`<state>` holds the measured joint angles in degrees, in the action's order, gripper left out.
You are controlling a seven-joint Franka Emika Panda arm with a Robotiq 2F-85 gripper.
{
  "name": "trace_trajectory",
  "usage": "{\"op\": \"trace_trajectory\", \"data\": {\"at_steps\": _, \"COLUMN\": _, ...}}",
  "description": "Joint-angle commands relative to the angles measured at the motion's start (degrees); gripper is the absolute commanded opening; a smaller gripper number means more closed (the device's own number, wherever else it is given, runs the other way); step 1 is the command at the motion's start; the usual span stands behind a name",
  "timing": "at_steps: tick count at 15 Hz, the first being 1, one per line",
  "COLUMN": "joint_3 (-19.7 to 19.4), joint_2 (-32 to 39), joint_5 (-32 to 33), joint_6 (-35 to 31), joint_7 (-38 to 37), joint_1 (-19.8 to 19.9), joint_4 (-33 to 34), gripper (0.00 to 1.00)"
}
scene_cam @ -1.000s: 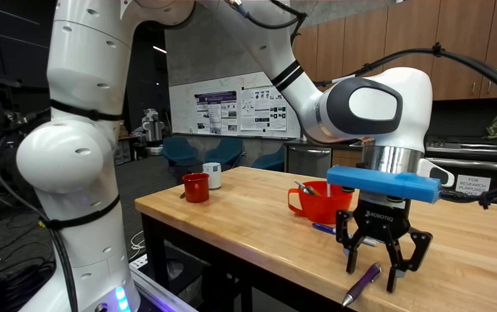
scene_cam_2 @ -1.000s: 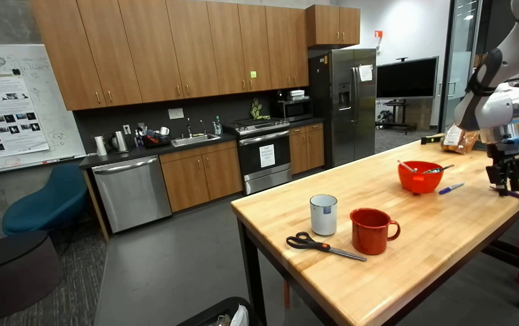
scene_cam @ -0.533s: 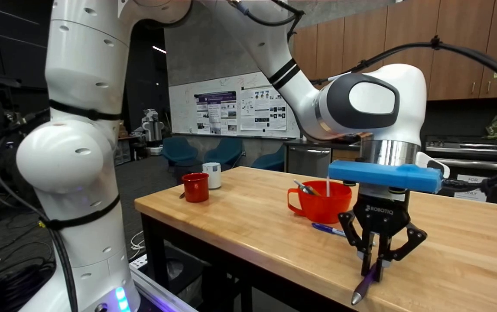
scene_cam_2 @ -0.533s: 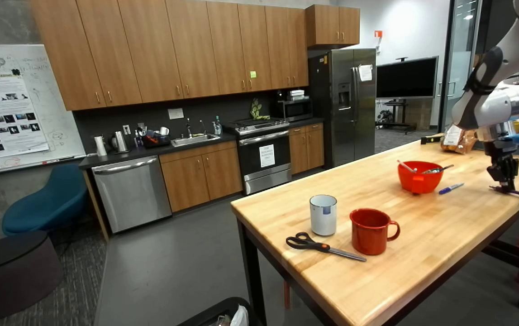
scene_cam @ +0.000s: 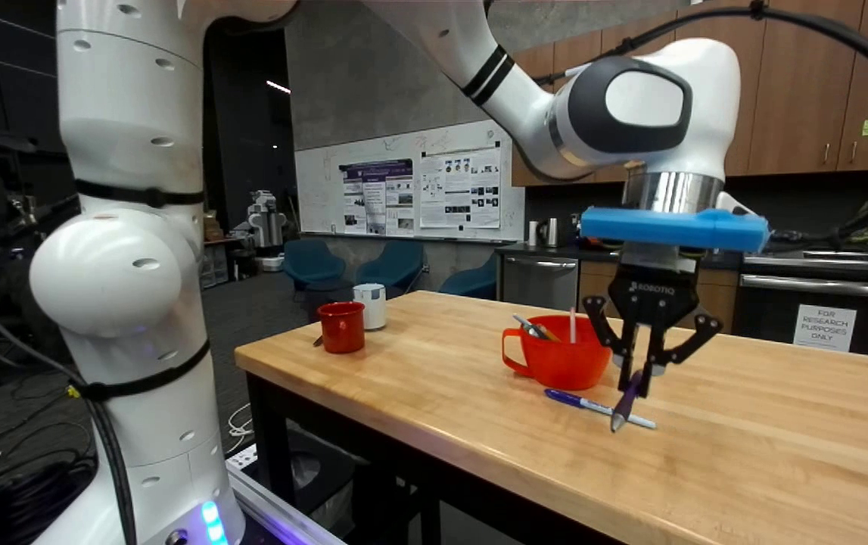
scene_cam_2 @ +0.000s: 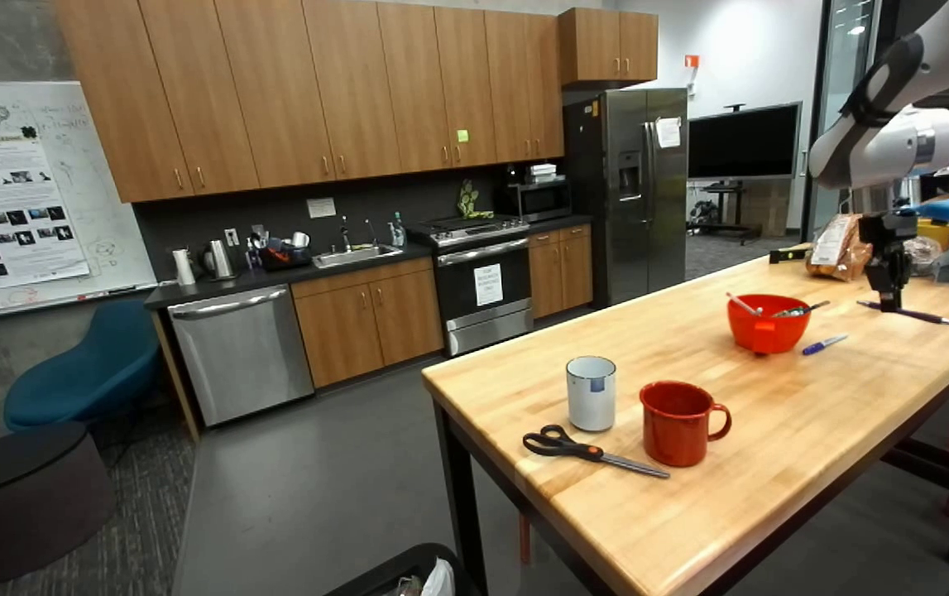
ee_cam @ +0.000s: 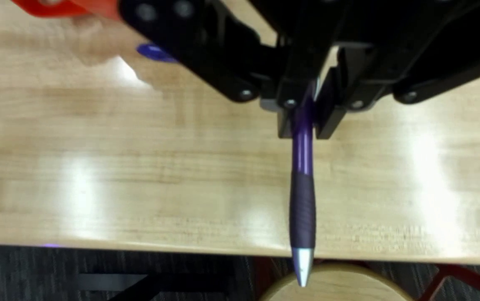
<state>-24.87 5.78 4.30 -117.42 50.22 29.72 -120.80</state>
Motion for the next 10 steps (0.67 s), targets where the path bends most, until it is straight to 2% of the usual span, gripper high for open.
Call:
{"op": "trace_trajectory", "data": {"at_steps": 1, "joint_3": 1.09, "joint_2": -4.82, "joint_5": -6.13, "joint_6": 7.04, "joint_7": 9.69, "joint_1": -1.01, "joint_4": 3.2, "gripper": 0.04}}
{"op": "trace_trajectory", "data": {"at_steps": 5, "joint_3": 1.49, "joint_2": -6.65, "joint_5": -11.22, "joint_6": 11.76, "joint_7": 19.68, "joint_1": -3.39, "joint_4": 4.74, "gripper": 0.04}}
{"op": "trace_trajectory", "data": {"at_steps": 10, "joint_3": 3.21, "joint_2": -7.11, "joint_5": -10.81, "joint_6": 12.84, "joint_7": 23.97, "joint_1": -7.01, "joint_4": 5.53, "gripper": 0.04}}
